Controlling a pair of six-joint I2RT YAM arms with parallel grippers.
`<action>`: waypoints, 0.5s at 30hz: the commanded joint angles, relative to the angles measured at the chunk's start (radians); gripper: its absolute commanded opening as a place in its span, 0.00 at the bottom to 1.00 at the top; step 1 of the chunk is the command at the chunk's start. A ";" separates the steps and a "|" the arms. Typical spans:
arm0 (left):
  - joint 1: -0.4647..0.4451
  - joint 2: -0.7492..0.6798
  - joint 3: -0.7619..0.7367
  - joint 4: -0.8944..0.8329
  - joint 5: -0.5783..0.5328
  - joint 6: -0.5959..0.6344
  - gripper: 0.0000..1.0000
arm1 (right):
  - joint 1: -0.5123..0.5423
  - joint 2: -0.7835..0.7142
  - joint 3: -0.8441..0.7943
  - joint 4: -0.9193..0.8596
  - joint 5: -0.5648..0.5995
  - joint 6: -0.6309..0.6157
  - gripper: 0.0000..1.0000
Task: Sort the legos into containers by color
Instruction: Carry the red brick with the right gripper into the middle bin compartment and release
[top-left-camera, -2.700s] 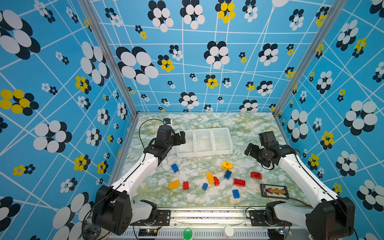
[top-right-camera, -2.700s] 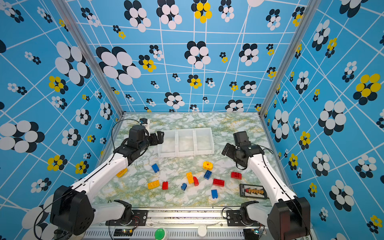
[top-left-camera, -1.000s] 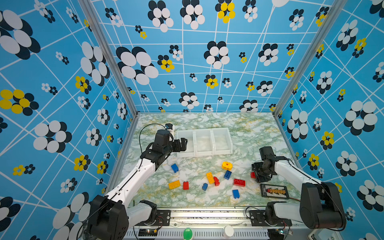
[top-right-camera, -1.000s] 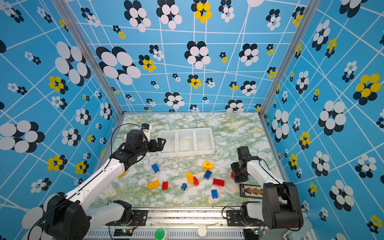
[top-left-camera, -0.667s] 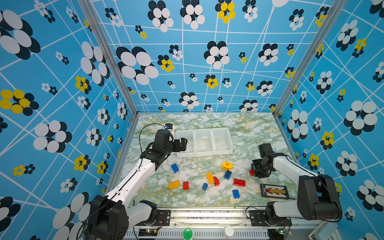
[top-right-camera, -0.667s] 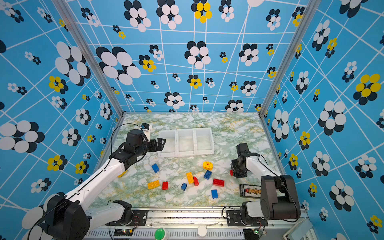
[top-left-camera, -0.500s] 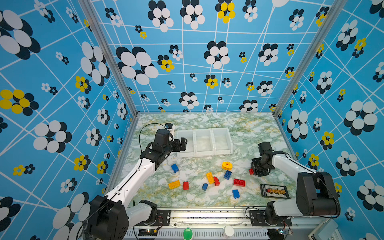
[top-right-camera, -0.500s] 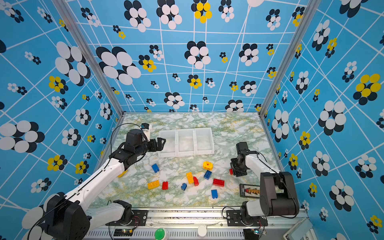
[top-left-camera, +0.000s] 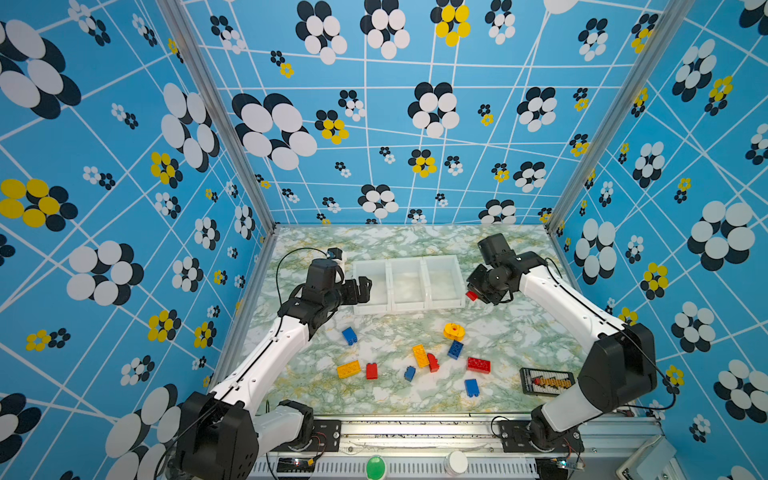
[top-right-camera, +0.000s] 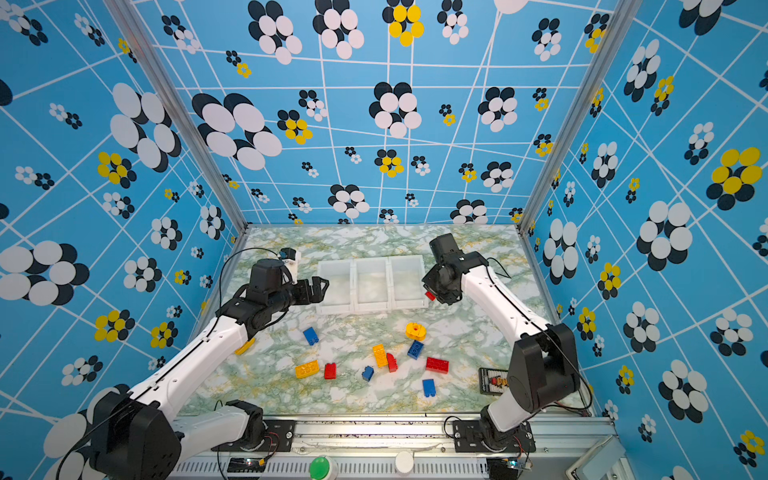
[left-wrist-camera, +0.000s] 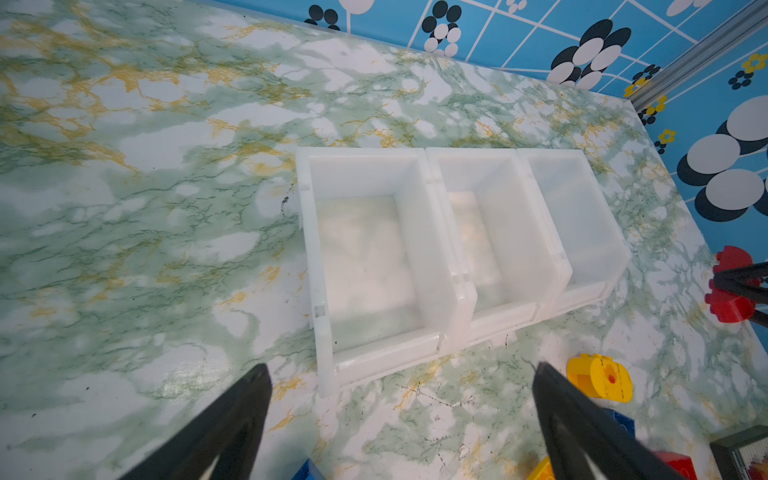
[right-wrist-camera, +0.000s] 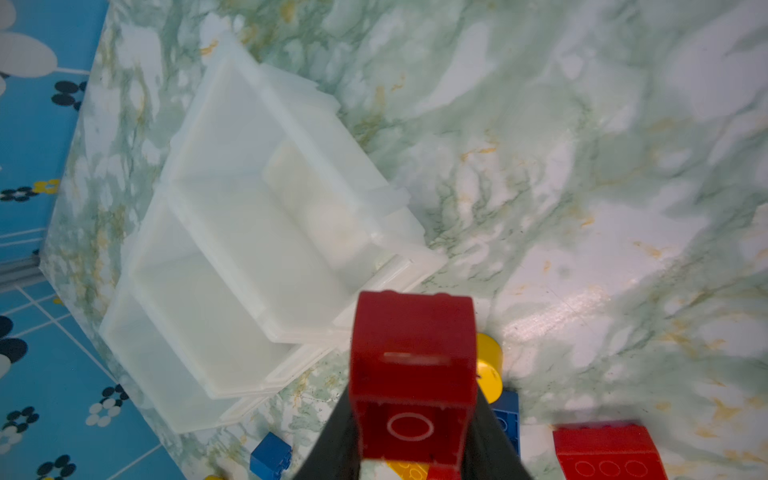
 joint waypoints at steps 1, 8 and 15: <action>0.006 -0.022 -0.013 -0.027 0.017 -0.011 0.99 | 0.051 0.111 0.117 -0.123 0.043 -0.165 0.20; 0.042 -0.011 -0.013 -0.081 0.010 -0.051 0.99 | 0.079 0.320 0.380 -0.166 0.028 -0.275 0.21; 0.067 -0.009 -0.048 -0.109 0.009 -0.110 0.99 | 0.078 0.466 0.502 -0.202 0.027 -0.345 0.22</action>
